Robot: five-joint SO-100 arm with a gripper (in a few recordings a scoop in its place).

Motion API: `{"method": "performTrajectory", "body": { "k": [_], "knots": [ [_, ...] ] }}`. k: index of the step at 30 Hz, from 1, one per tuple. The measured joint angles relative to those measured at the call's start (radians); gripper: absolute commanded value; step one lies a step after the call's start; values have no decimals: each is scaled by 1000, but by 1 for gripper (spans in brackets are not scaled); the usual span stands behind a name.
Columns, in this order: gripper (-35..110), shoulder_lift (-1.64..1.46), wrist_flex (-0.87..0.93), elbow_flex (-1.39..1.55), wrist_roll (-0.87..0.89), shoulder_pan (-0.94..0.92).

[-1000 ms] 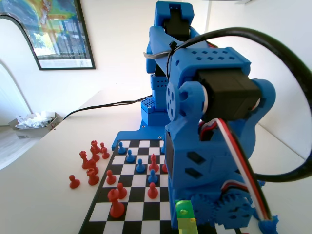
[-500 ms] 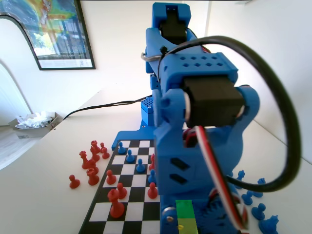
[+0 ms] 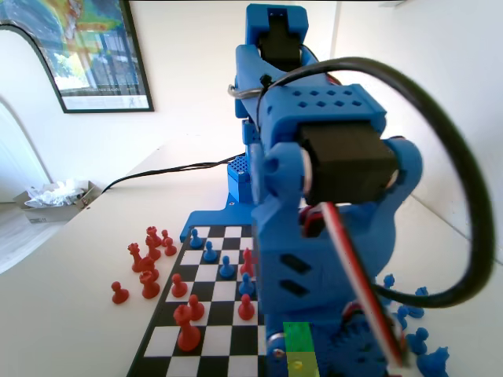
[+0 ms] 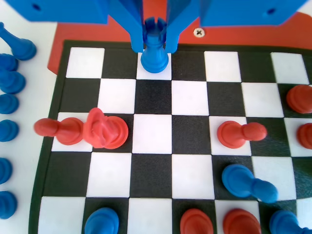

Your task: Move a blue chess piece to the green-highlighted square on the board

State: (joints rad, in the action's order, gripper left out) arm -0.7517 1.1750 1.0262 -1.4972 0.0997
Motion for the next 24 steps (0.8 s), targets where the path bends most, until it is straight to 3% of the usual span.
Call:
{"method": "performTrajectory", "body": {
  "k": [24],
  "knots": [
    [1,-189,-26,276,-12,23]
  ]
}}
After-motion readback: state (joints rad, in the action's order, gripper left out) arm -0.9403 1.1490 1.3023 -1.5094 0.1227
